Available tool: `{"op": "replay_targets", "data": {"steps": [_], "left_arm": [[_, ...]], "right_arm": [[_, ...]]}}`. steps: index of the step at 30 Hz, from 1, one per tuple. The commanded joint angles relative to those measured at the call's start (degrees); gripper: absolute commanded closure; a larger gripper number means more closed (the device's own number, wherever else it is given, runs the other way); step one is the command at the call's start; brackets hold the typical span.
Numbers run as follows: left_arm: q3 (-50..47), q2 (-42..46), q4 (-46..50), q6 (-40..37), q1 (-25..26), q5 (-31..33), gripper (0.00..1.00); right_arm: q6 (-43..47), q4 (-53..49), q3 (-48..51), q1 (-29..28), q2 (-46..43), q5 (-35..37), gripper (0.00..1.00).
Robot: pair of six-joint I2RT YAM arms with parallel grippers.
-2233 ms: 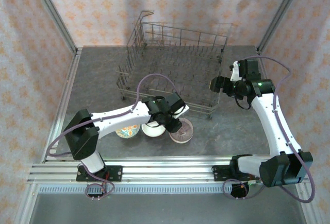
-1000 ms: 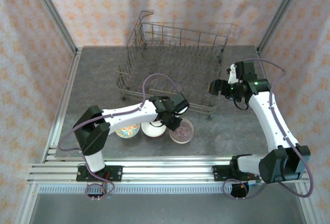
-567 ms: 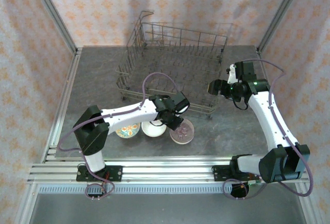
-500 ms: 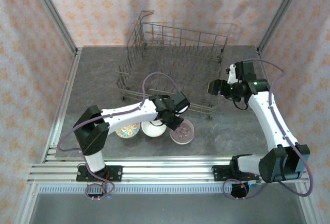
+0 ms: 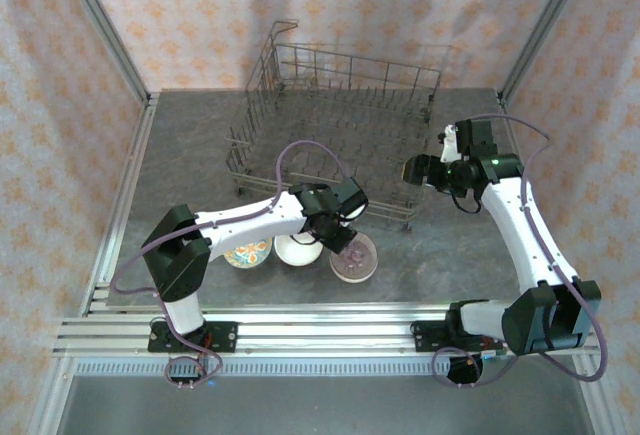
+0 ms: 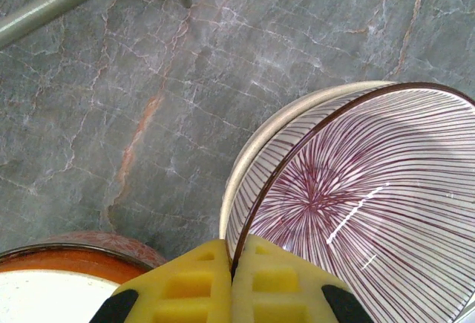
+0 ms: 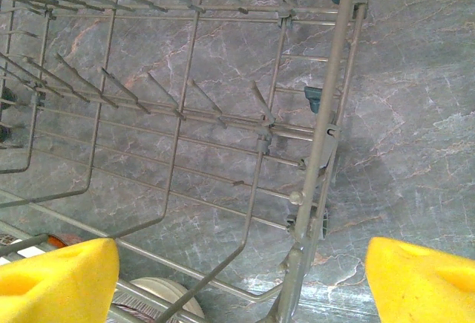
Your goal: Load the bowls into the dish rack
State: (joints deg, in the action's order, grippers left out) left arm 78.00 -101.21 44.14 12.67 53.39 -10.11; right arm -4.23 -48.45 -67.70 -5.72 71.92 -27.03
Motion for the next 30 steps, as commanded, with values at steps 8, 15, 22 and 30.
{"op": "replay_targets", "data": {"steps": [8, 15, 22, 30], "left_arm": [[1.34, 5.28, -0.29, -0.01, -0.71, -1.64, 1.0], [0.33, 7.85, -0.92, -0.54, -1.59, -2.75, 1.0], [-1.26, 12.49, -2.26, -1.14, -3.58, -6.33, 1.0], [-1.38, 16.75, -1.69, -1.79, -5.95, -9.24, 1.0]], "right_arm": [[1.33, -0.72, -0.06, -0.35, -1.51, -0.78, 0.14], [2.51, -0.77, 0.46, -0.35, -3.31, -4.2, 0.14], [3.84, -1.33, 0.04, -0.34, -3.72, -11.97, 0.14], [5.09, -0.47, 0.03, -0.42, -5.34, -21.93, 0.12]]}}
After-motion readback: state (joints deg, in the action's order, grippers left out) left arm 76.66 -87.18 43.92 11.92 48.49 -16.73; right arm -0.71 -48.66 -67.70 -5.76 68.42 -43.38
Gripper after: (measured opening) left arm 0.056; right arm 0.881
